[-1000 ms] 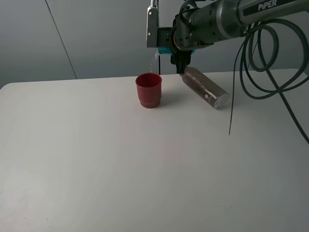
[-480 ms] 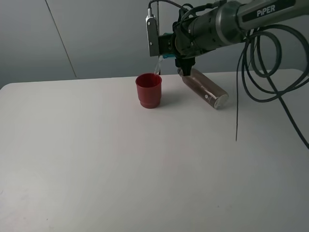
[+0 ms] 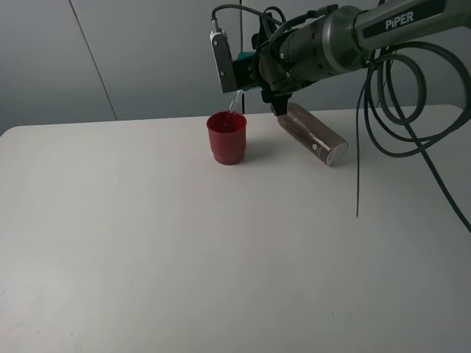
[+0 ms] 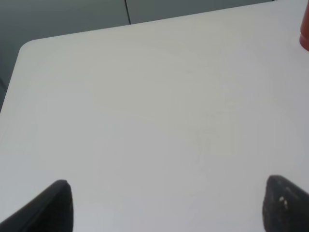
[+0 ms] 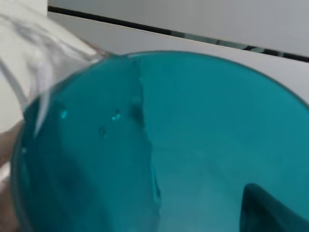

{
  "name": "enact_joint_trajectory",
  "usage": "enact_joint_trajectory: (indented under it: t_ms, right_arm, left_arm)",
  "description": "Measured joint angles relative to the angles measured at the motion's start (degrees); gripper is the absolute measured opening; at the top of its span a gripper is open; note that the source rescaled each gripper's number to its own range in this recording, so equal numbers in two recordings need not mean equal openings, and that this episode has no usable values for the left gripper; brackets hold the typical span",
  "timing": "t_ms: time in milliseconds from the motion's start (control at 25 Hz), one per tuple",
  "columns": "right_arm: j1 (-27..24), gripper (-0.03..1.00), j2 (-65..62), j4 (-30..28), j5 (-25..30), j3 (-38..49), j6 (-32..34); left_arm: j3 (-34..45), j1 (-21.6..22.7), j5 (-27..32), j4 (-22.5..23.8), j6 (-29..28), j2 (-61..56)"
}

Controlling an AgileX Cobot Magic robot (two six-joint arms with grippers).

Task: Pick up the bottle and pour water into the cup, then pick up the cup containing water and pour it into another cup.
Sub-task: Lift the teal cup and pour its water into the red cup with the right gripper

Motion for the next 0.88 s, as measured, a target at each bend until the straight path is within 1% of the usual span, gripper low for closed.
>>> enact_joint_trajectory:
  t_ms: [240,400,800,880]
  right_arm:
    - [0.9,0.14,0.0,-3.3,1.4,0.1,0.1]
    - [1.6,0.14,0.0,-4.1,1.7,0.2,0.1]
    - [2.9,0.14,0.0,-4.3,2.7,0.2,0.0]
    - [2.9,0.14,0.0,-4.3,3.2,0.2,-0.9]
  left_arm:
    - [0.0,0.0,0.0,0.0,0.0,0.0]
    - [0.0,0.0,0.0,0.0,0.0,0.0]
    - [0.0,0.0,0.0,0.0,0.0,0.0]
    - [0.0,0.0,0.0,0.0,0.0,0.0]
